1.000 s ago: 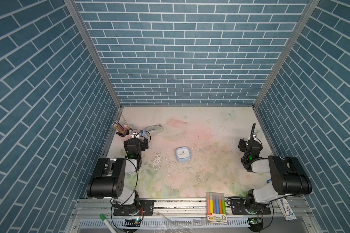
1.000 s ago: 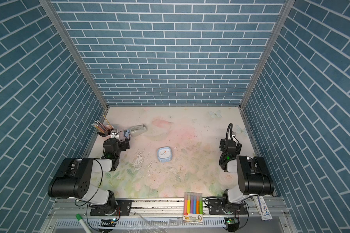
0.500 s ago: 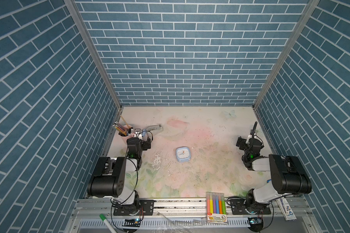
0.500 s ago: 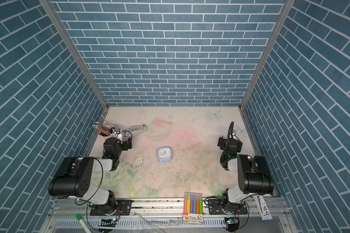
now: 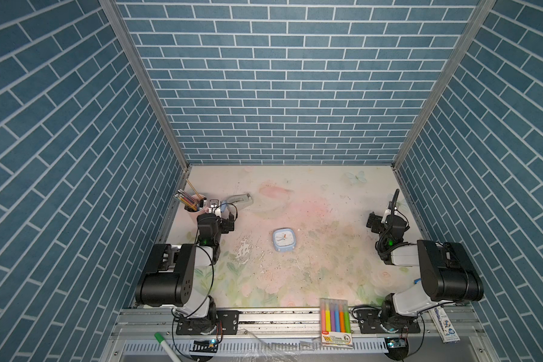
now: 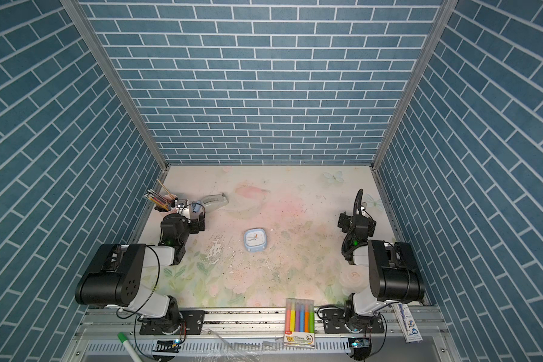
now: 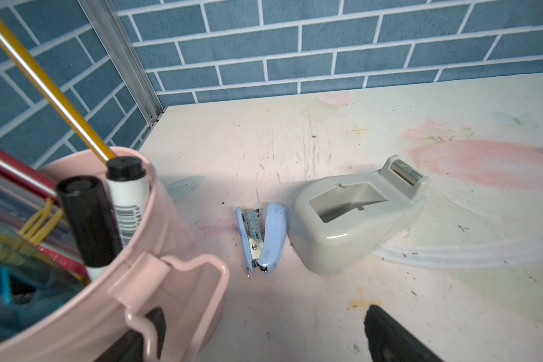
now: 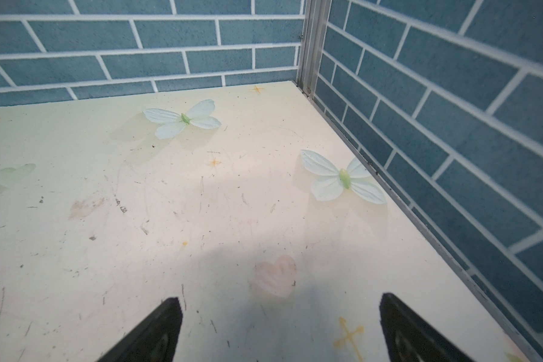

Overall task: Insert the battery into the alarm
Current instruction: Reset both arms

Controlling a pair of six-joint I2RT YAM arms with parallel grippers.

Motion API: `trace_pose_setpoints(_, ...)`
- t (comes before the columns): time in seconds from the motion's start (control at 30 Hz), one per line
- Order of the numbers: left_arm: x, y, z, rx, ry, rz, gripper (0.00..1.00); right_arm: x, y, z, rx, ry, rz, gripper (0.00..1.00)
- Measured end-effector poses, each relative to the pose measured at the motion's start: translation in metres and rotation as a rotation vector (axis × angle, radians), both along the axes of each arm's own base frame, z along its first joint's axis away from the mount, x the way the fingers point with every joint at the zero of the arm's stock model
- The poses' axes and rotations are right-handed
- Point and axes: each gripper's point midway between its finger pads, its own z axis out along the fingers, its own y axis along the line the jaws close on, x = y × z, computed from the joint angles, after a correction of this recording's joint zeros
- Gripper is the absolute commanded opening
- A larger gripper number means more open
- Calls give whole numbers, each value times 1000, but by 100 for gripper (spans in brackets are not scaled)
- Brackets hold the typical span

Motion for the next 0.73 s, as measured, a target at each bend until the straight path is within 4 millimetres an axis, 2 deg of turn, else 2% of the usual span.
trace_pose_setpoints(0.73,1,-2,2,2,-3,-8,100,4,3,2,5,-2,14,99)
